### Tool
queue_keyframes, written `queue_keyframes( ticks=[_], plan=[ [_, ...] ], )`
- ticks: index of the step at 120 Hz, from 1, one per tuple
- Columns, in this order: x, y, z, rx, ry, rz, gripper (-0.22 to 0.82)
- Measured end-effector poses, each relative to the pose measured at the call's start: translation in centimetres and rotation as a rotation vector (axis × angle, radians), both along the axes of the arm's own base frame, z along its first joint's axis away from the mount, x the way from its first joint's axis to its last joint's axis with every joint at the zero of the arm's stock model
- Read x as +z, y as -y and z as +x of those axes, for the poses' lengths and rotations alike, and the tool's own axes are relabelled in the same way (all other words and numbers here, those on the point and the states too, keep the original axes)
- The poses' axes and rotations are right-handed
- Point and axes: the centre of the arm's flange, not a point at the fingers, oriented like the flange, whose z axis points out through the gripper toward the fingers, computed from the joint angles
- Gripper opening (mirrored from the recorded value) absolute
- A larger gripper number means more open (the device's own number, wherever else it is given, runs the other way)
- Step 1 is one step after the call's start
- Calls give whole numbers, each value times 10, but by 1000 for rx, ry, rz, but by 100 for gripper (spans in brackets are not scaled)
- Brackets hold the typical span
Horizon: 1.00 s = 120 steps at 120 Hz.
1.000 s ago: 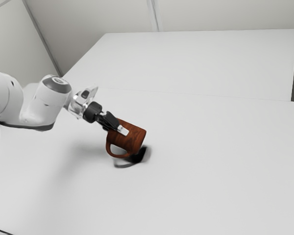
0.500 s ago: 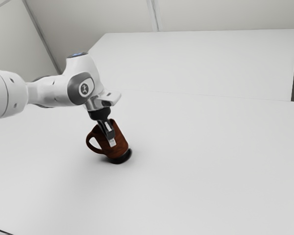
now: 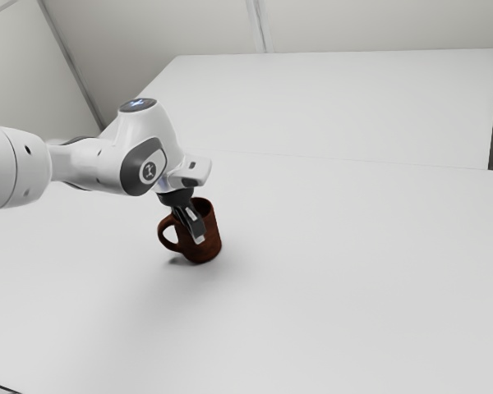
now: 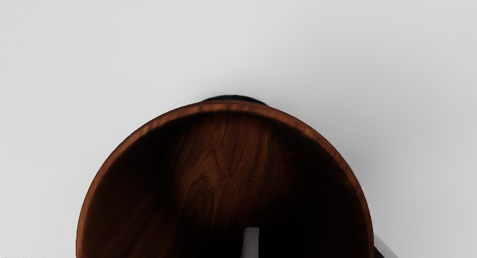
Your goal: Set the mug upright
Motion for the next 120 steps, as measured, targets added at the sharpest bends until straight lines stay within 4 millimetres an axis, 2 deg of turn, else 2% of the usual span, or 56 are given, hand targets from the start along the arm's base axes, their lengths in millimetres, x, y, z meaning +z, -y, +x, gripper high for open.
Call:
queue_keyframes(
  ticks=[17, 31, 40, 64, 77, 98, 111, 120],
  plan=[
    [1, 0, 1, 22, 10, 0, 40],
    [4, 0, 2, 36, 19, -1, 49],
    [14, 0, 3, 44, 33, -5, 52],
    [79, 3, 0, 75, 85, -25, 57],
    [133, 2, 4, 122, 124, -31, 59],
    [225, -12, 15, 232, 174, -28, 60],
    [257, -15, 13, 281, 163, -15, 60],
    [269, -15, 13, 307, 149, -5, 60]
  ],
)
